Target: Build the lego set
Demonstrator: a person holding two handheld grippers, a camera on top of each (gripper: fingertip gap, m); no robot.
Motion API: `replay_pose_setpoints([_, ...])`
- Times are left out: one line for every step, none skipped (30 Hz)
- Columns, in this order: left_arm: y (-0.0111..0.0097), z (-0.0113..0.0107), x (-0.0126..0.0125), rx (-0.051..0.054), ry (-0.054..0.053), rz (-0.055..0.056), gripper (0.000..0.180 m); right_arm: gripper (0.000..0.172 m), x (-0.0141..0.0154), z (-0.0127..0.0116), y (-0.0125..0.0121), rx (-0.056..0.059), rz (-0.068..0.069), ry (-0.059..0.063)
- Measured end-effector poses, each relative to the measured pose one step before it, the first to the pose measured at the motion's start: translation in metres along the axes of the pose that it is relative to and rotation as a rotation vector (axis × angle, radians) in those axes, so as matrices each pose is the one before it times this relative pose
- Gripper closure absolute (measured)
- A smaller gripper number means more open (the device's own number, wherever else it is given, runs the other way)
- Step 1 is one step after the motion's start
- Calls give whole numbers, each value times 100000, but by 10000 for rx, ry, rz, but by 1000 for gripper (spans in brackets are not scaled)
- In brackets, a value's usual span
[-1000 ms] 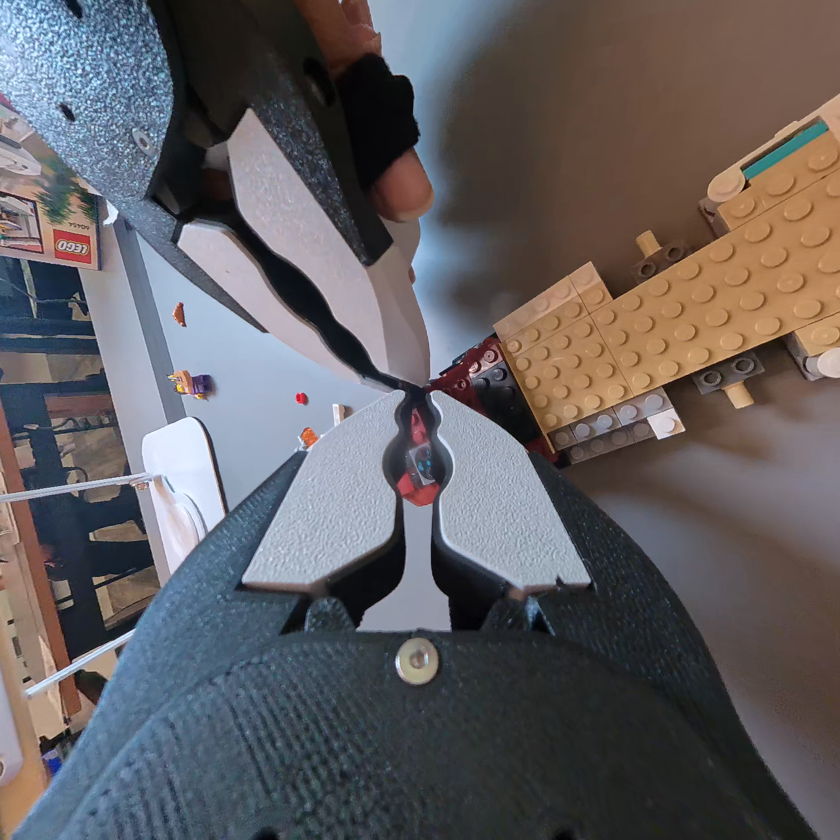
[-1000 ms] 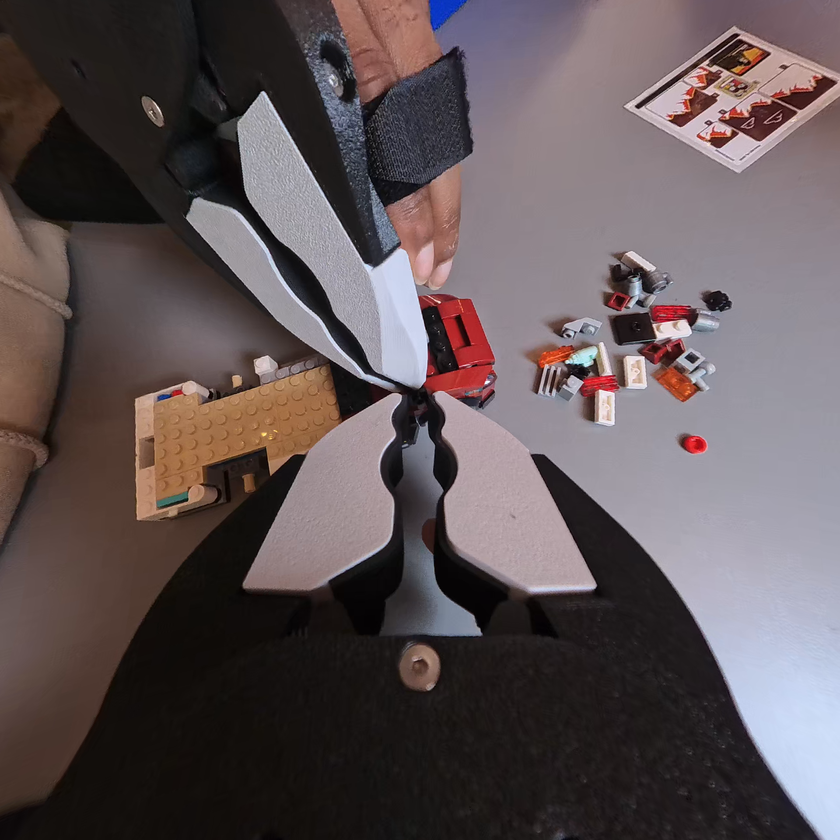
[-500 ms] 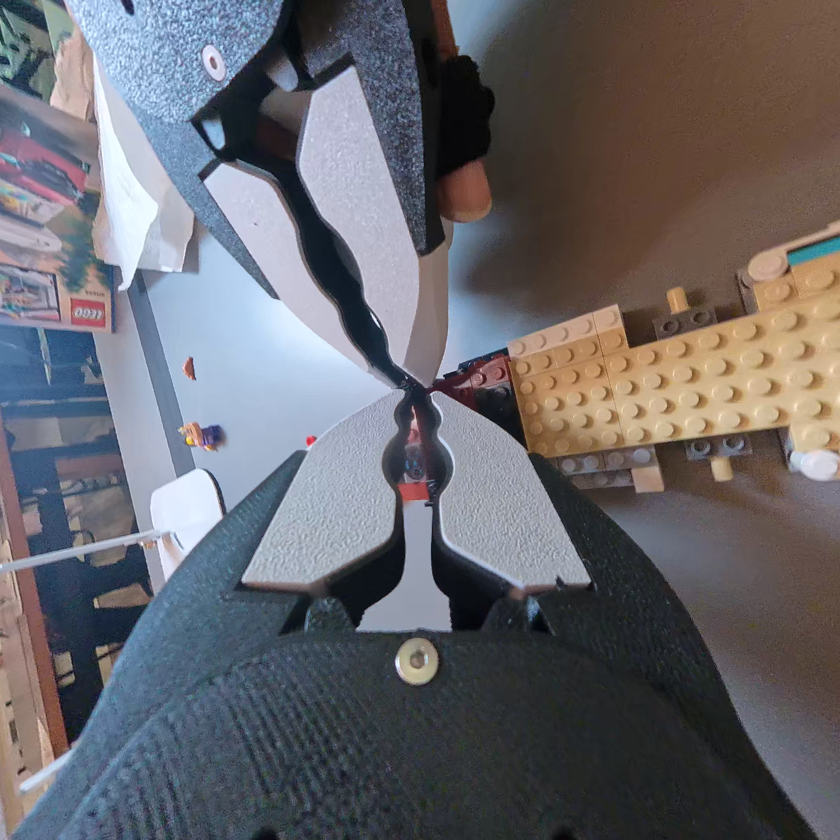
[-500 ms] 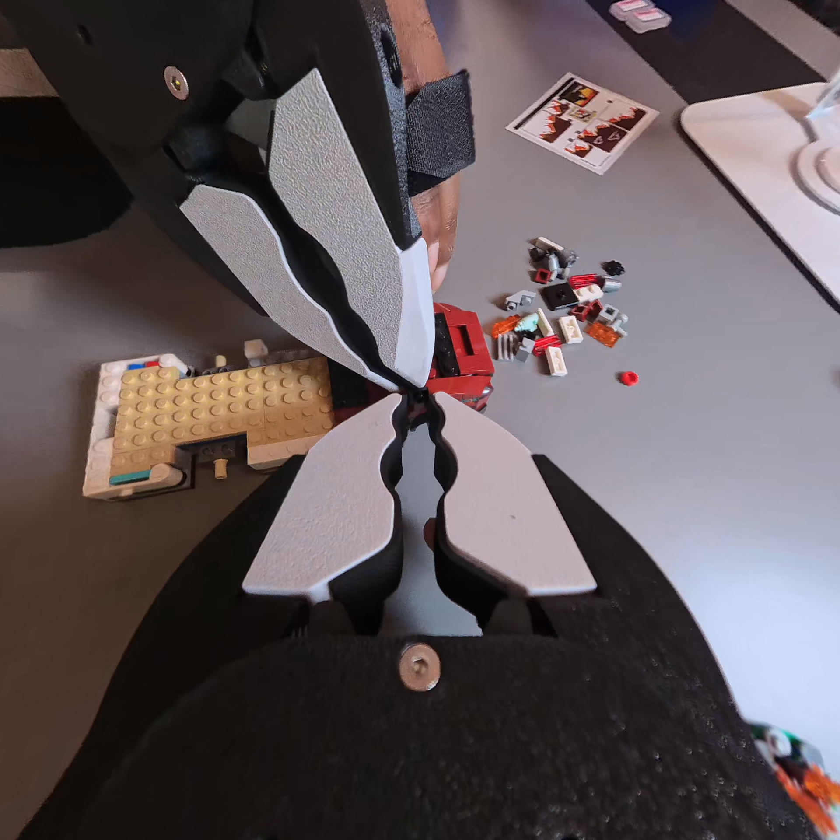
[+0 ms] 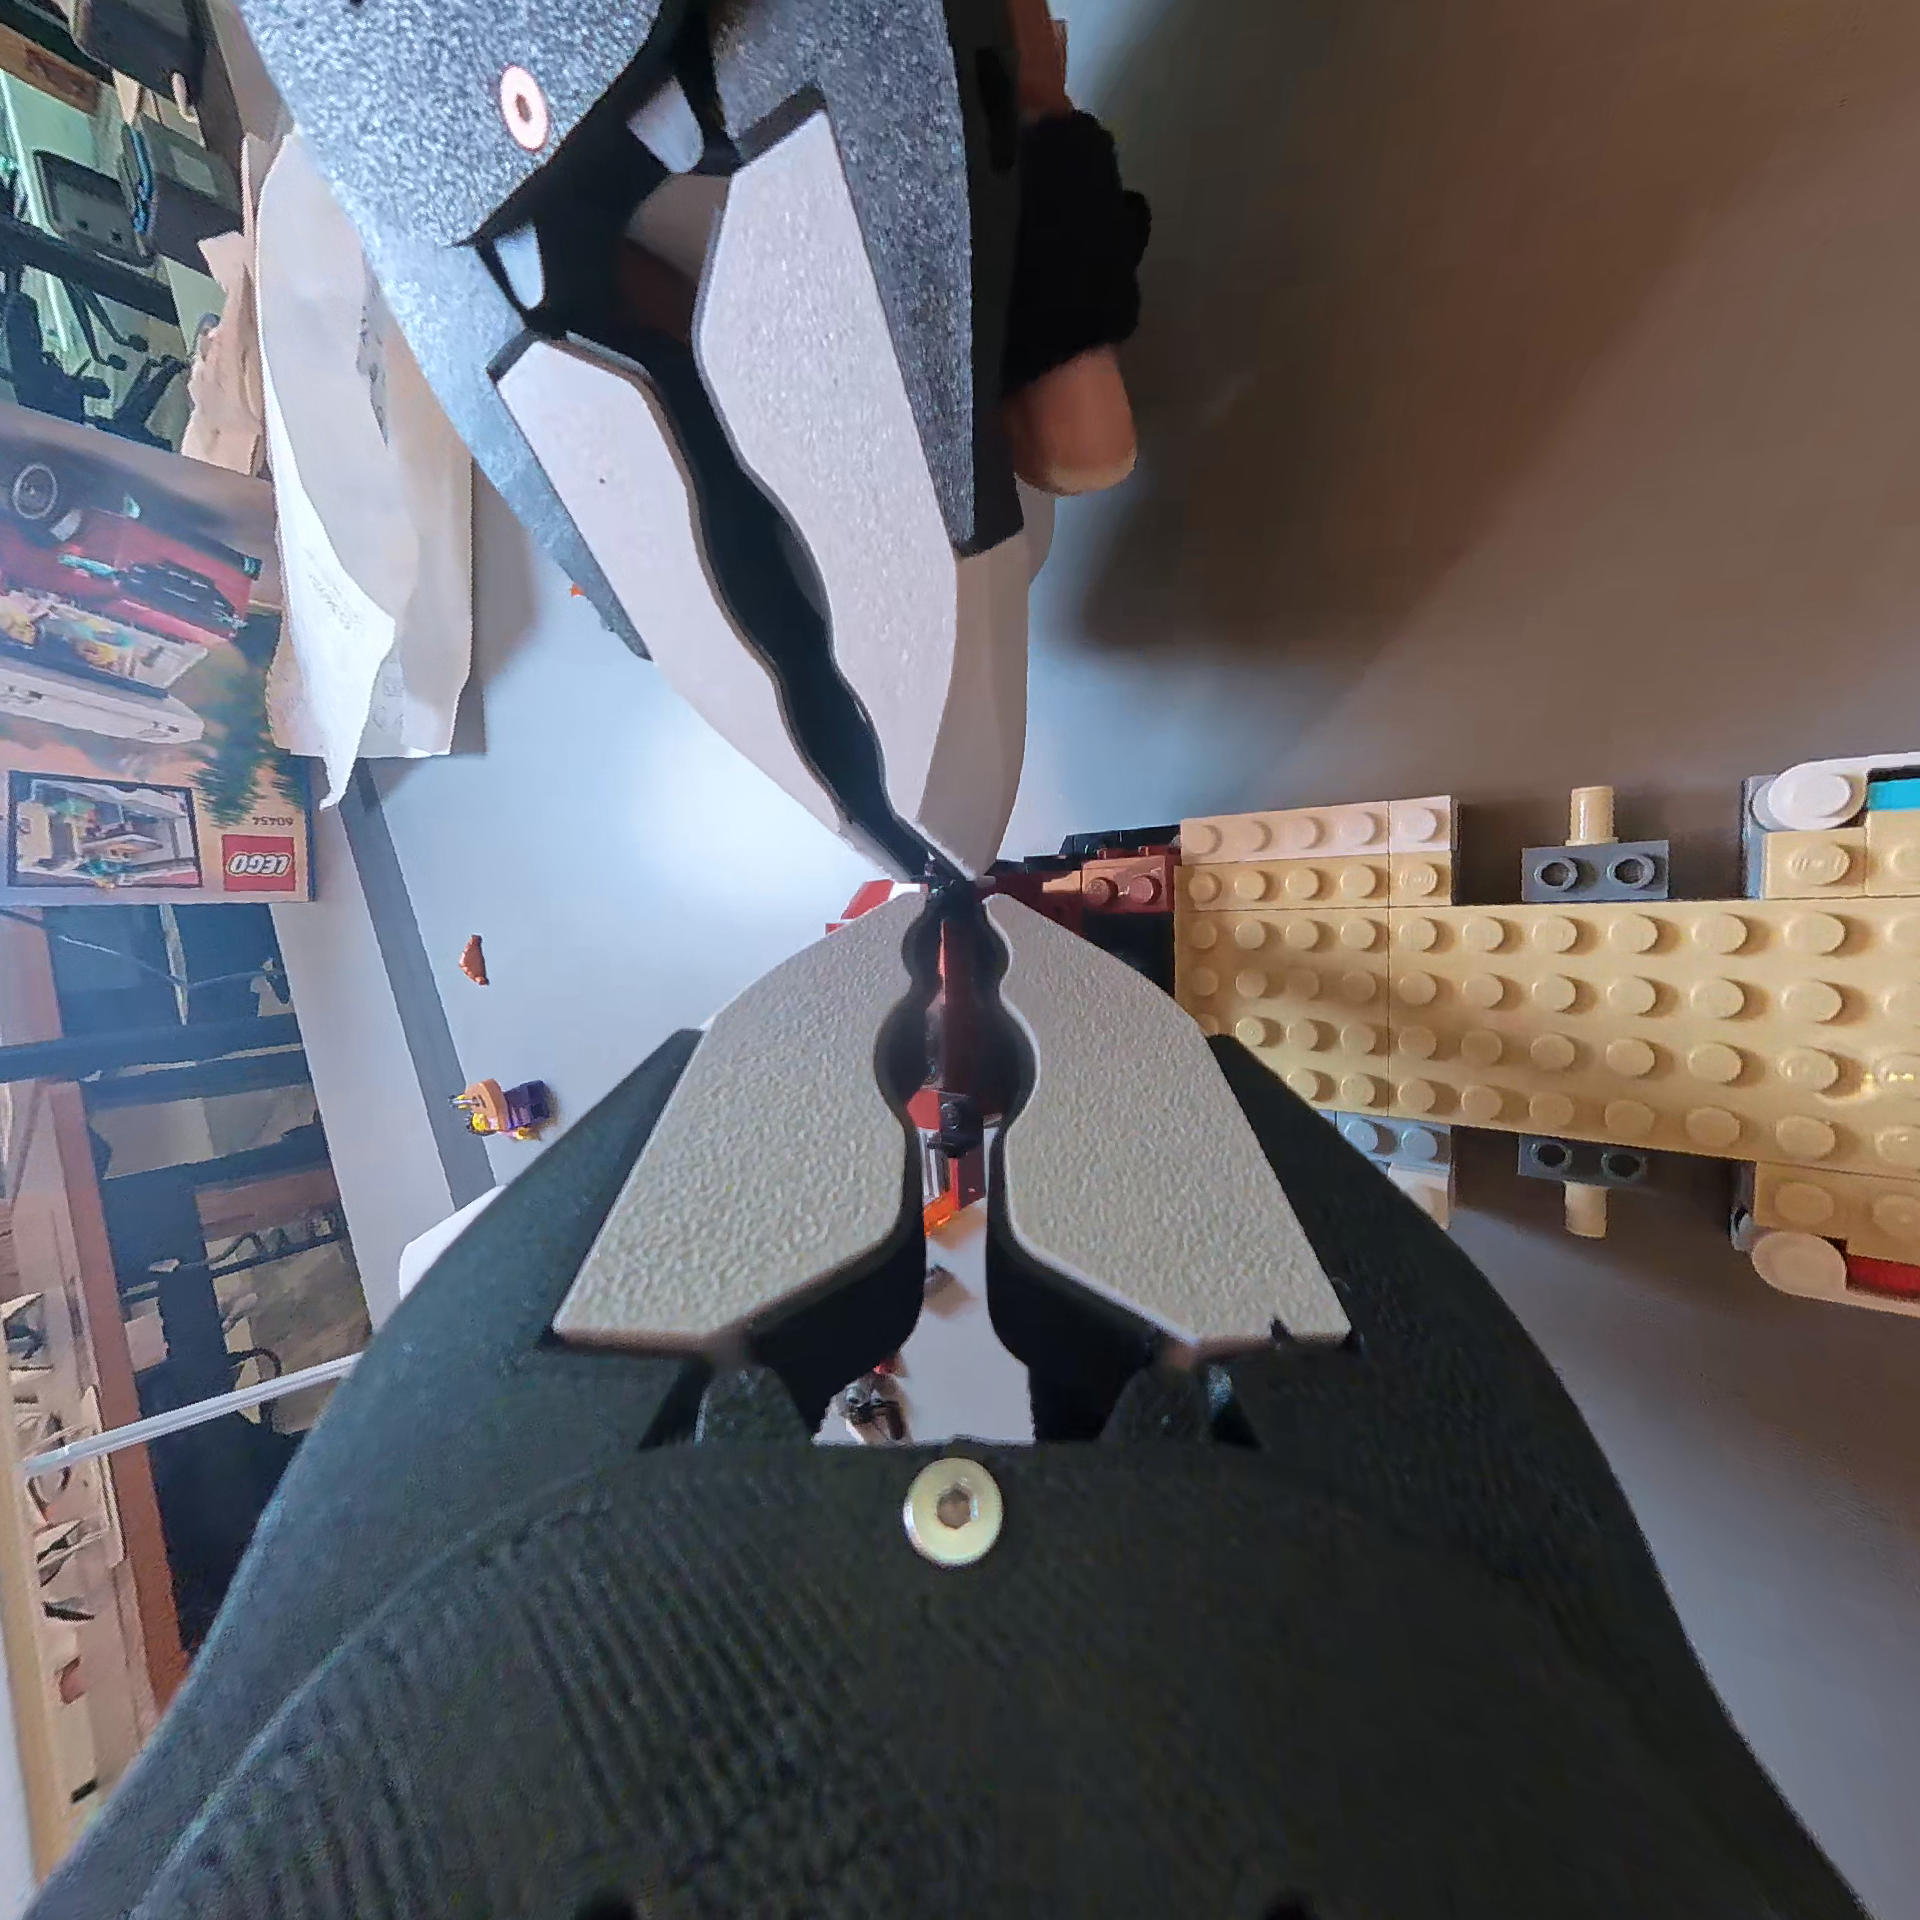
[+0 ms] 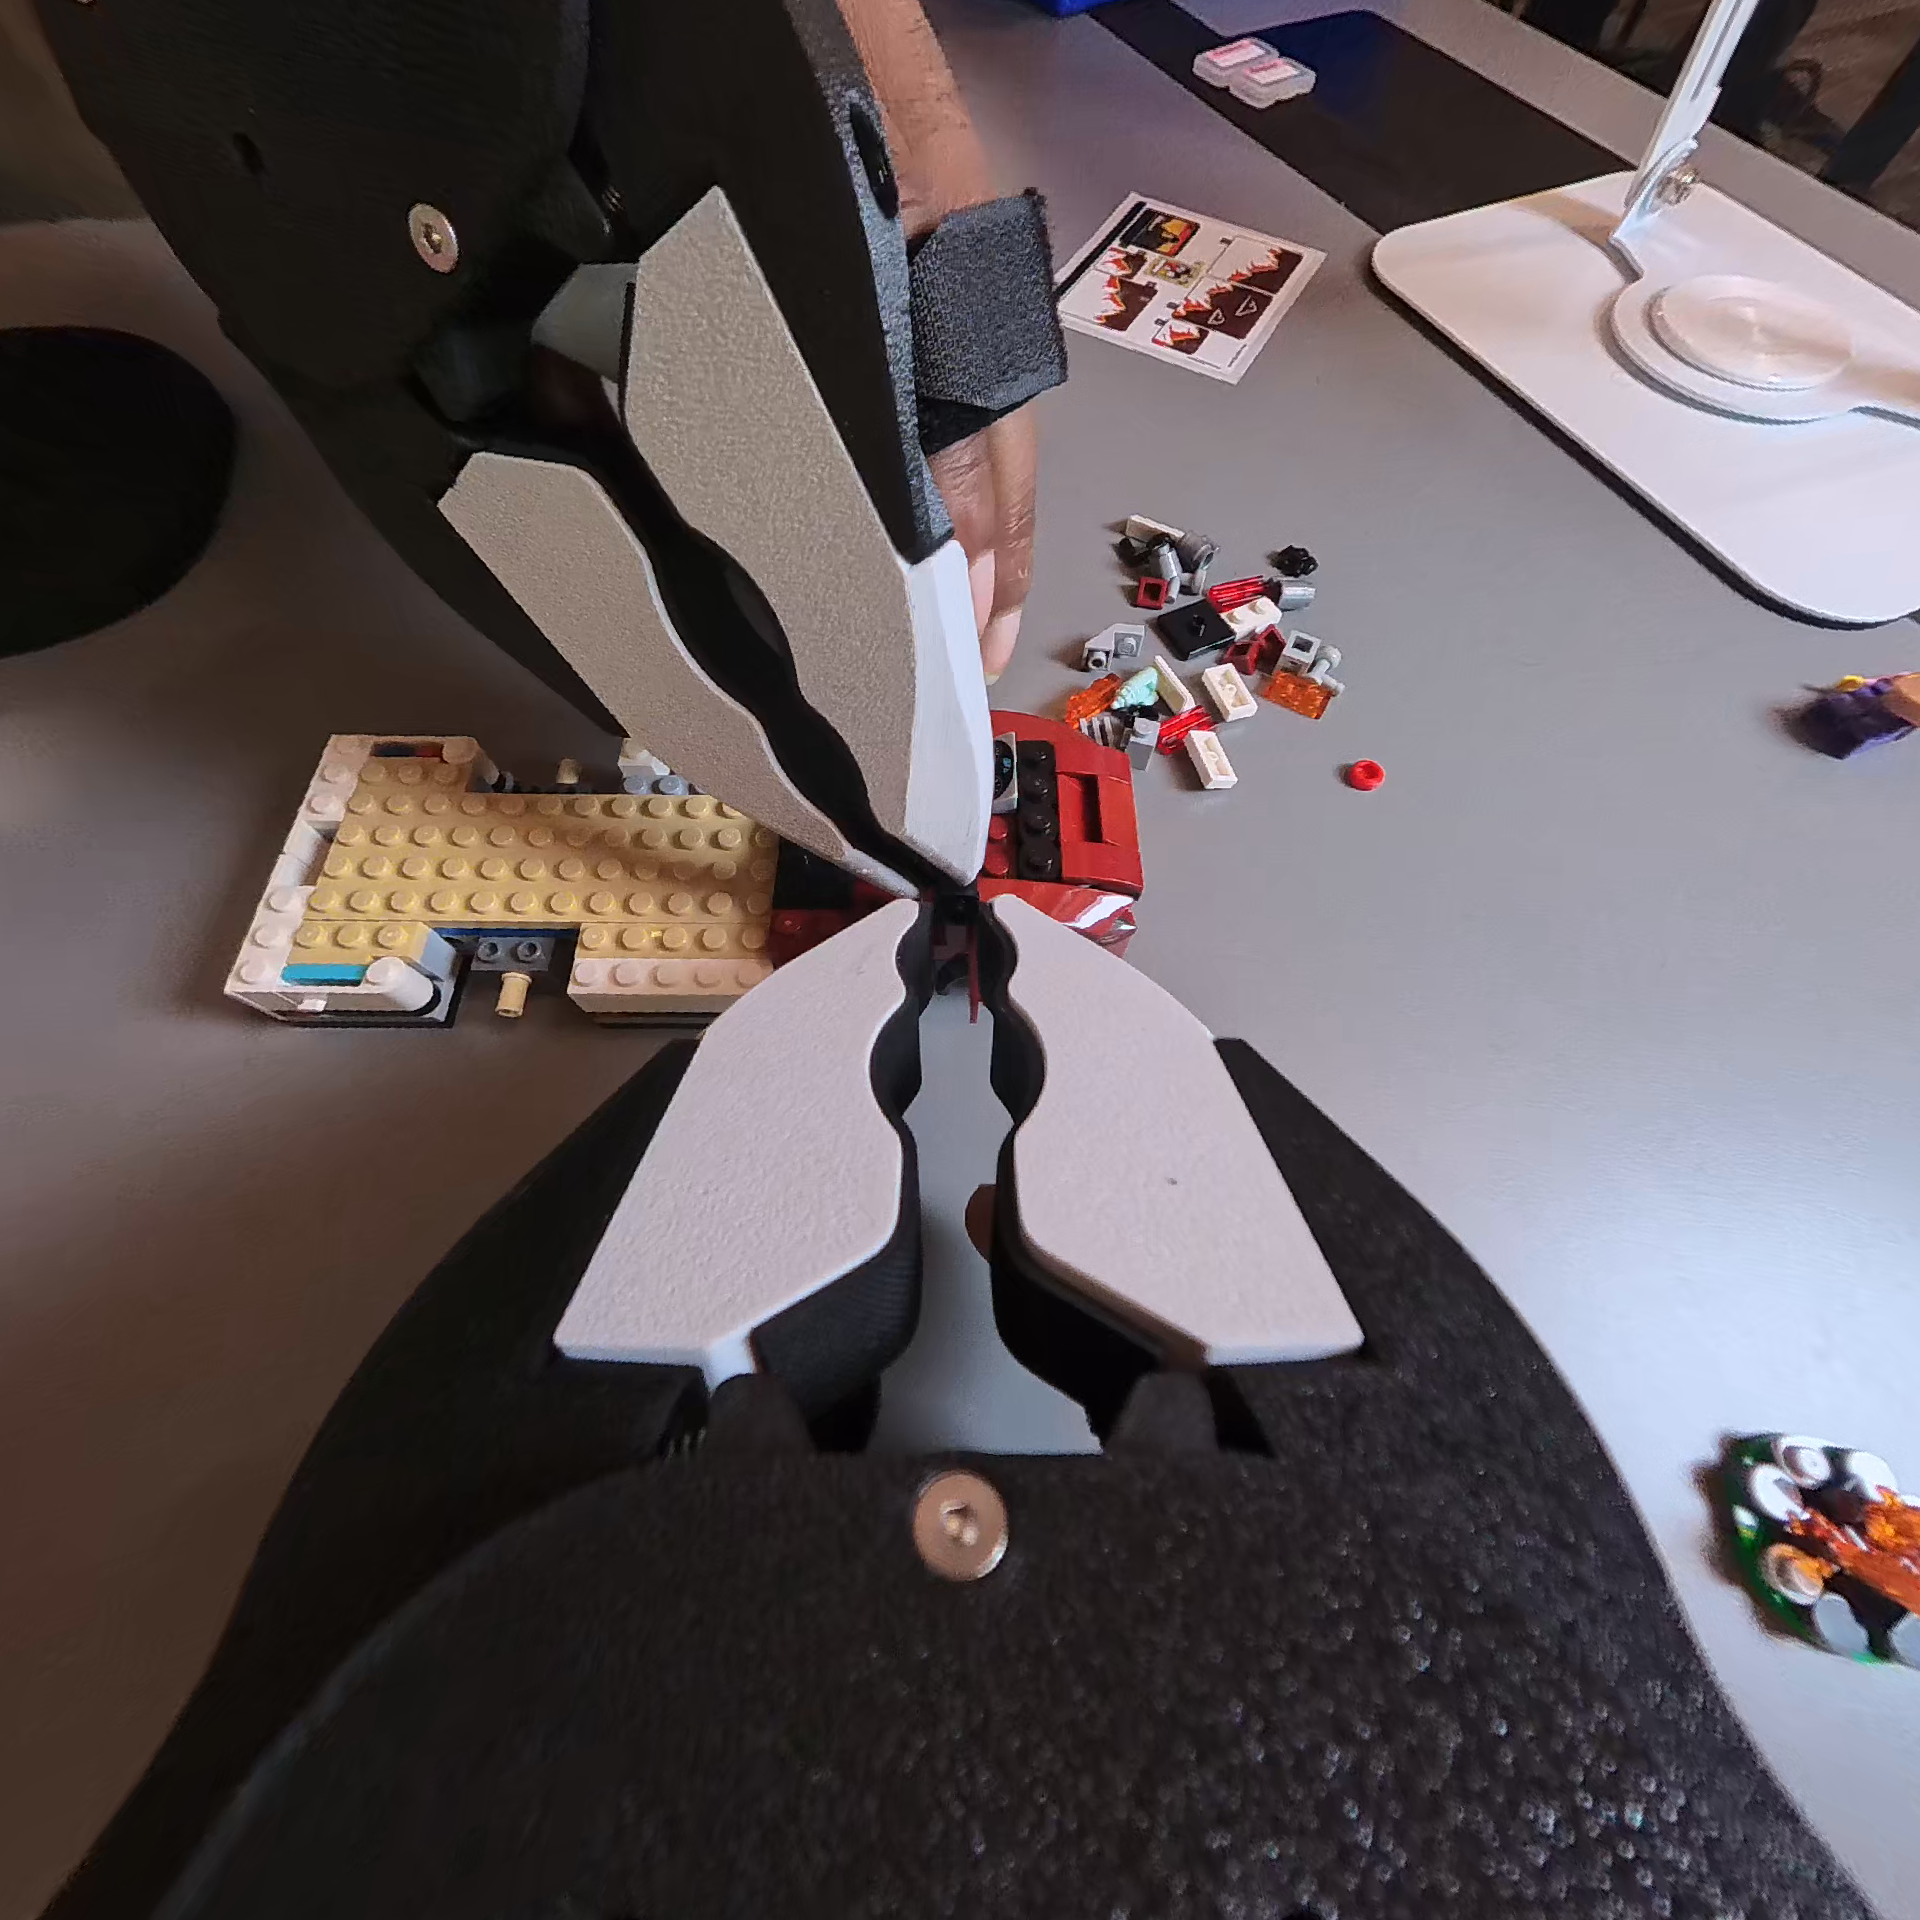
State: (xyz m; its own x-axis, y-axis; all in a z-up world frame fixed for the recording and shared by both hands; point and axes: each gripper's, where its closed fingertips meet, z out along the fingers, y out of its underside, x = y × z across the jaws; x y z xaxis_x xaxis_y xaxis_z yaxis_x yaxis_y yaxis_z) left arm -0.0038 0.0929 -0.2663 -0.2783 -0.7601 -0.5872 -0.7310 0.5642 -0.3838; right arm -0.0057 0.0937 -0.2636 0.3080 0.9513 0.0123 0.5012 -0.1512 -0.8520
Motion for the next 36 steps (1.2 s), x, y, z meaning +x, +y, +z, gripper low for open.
replay_pose_setpoints([42, -21, -2, 33, -36, -112, 175, 164, 1, -7, 2, 2, 47, 49])
replay_pose_setpoints([72, -41, 7, 8, -37, -77, 174, 164, 2, -1, 11, -12, 32, 46])
replay_pose_setpoints([14, -78, 75, 45, 1, -60, 173, 164, 6, -5, -2, -22, 16, 52])
replay_pose_setpoints([-72, -82, 158, 85, 69, -86, 174, 164, 12, 12, -4, -19, -20, 57])
replay_pose_setpoints([-72, -44, 77, 50, 12, -64, 174, 164, 6, 10, -1, -21, -26, 49])
replay_pose_setpoints([-45, -1, -37, 22, -72, 39, 175, 164, 12, 13, -15, -34, -3, 33])
replay_pose_setpoints([4, 33, 31, -29, -25, 72, 175, 164, 4, 9, 4, -39, 5, 21])
replay_pose_setpoints([20, 75, 44, -61, 8, 54, 175, 164, 1, 9, -1, -35, 1, 23])
replay_pose_setpoints([-27, 16, -80, -24, -63, 69, 175, 164, 21, -4, 6, -19, -23, 33])
replay_pose_setpoints([2, 11, -39, -51, -3, 32, 176, 164, -2, 2, 4, -9, -32, 25])
replay_pose_setpoints([-3, 27, -55, -38, -8, 23, 176, 164, 1, -4, 5, -4, -16, 16])
replay_pose_setpoints([7, 12, -53, -41, -11, 51, 177, 164, -4, -8, 5, 0, 10, 0])
replay_pose_setpoints([-7, -2, -21, -42, 16, 68, 178, 164, 3, -5, 2, 3, 17, -15])
replay_pose_setpoints([-10, 15, -9, -49, 12, 62, 178, 164, -7, -17, 15, -3, 28, -19])
replay_pose_setpoints([-10, 19, -3, -60, -12, 97, 178, 164, 15, -12, 19, 3, 26, -13])
replay_pose_setpoints([11, 10, -7, -85, -3, 132, 178, 164, 3, -15, 12, 12, 21, -3])
replay_pose_setpoints([-4, 4, 7, -100, 34, 125, 178, 164, 2, -10, 10, 9, -8, 6])
replay_pose_setpoints([-1, 0, 4, -97, 64, 93, 179, 164, -7, -11, 4, 2, -25, 10])
replay_pose_setpoints([-6, 5, 7, -71, 68, 137, 178, 164, 2, -7, 14, 2, -13, 6])
replay_pose_setpoints([-19, 7, -8, -59, 68, 95, 178, 164, 1, -22, 17, 10, 3, -1])
replay_pose_setpoints([-29, 9, 12, -65, 68, 89, 179, 164, 1, -26, 23, 22, 21, -13])
replay_pose_setpoints([-37, -5, -9, -72, 46, 148, 179, 164, 1, -36, 25, 26, 36, -17])
replay_pose_setpoints([-105, 25, 94, -43, 90, 152, 180, 164, 18, -16, 16, 36, 43, 3])
replay_pose_setpoints([-703, 364, 1441, 303, 834, -107, 180, 164, 44, -14, 16, 34, 40, 14])
replay_pose_setpoints([65, 155, -210, -146, -258, 298, 180, 164, 34, -71, 88, -22, 35, -34])
replay_pose_setpoints([122, 73, -192, -111, -208, 547, 180, 164, 162, -19, 144, -42, 67, 61])
replay_pose_setpoints([284, 121, -265, -221, -263, 302, 180, 164, 177, 42, 114, -15, -37, 148])
replay_pose_setpoints([43, -31, 49, 7, 127, -71, 180, 164, -43, 27, -27, 33, -151, 23])
replay_pose_setpoints([-18, -91, 127, 48, 296, -215, 180, 164, -139, -7, -49, -9, -34, -84])
replay_pose_setpoints([-183, -105, 72, 147, 155, -109, 180, 164, -65, -18, -35, 28, 36, -73])
replay_pose_setpoints([-242, -112, 31, 166, 51, -85, 180, 164, -5, -45, -28, 55, 62, -62])
replay_pose_setpoints([-102, -164, 48, 86, 57, -179, 180, 164, 5, -51, -19, 34, 89, -76])
replay_pose_setpoints([-49, -230, -57, 141, 11, -300, 180, 164, 24, -71, -63, 42, 62, -45])
replay_pose_setpoints([-22, -278, -119, 224, -36, -391, 180, 164, 50, -58, -81, 40, 26, -4])
replay_pose_setpoints([73, -273, -234, 244, -118, -458, 180, 164, 40, -30, -39, -2, 0, 14])
replay_pose_setpoints([198, -244, -398, 216, -214, -525, 177, 164, 25, -28, -29, -1, -12, 27])
